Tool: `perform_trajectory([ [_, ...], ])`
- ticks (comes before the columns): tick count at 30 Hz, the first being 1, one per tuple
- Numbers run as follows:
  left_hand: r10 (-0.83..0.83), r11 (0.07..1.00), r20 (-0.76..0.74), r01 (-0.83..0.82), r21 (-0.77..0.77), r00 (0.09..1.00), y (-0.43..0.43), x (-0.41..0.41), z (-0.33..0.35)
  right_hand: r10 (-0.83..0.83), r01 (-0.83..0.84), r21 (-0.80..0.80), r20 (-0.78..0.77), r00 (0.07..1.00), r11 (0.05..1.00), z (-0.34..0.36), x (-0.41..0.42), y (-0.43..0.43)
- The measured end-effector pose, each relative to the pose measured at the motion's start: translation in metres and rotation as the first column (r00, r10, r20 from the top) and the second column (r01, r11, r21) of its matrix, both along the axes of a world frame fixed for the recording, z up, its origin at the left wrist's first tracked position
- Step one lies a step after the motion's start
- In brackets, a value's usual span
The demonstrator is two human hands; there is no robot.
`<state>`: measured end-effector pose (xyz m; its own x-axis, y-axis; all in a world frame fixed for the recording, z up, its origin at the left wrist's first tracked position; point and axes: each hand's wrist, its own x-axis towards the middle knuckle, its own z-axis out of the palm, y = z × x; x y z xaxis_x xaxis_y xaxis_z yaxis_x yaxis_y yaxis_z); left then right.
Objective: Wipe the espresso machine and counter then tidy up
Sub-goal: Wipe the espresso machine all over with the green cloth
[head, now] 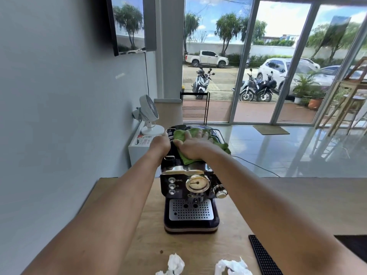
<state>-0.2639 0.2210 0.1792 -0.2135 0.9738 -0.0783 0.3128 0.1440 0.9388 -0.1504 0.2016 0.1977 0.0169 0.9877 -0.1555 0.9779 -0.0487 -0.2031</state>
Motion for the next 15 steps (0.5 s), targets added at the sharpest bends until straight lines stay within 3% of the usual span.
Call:
perform_trajectory([
  [5,0.000,1.000,-0.012,0.000,-0.018,1.000,0.000,0.001,-0.001,-0.073,0.068,0.044,0.128,0.989,0.997,-0.016,-0.010,-0.051],
  [11,-0.027,0.999,-0.029,0.025,-0.040,0.999,-0.004,0.001,0.001,-0.062,0.058,-0.050,-0.078,0.995,0.997,0.007,0.021,0.003],
  [15,-0.031,0.999,-0.033,0.030,-0.028,0.999,-0.003,0.000,0.001,-0.023,0.024,-0.015,0.005,1.000,1.000,0.000,0.011,-0.031],
])
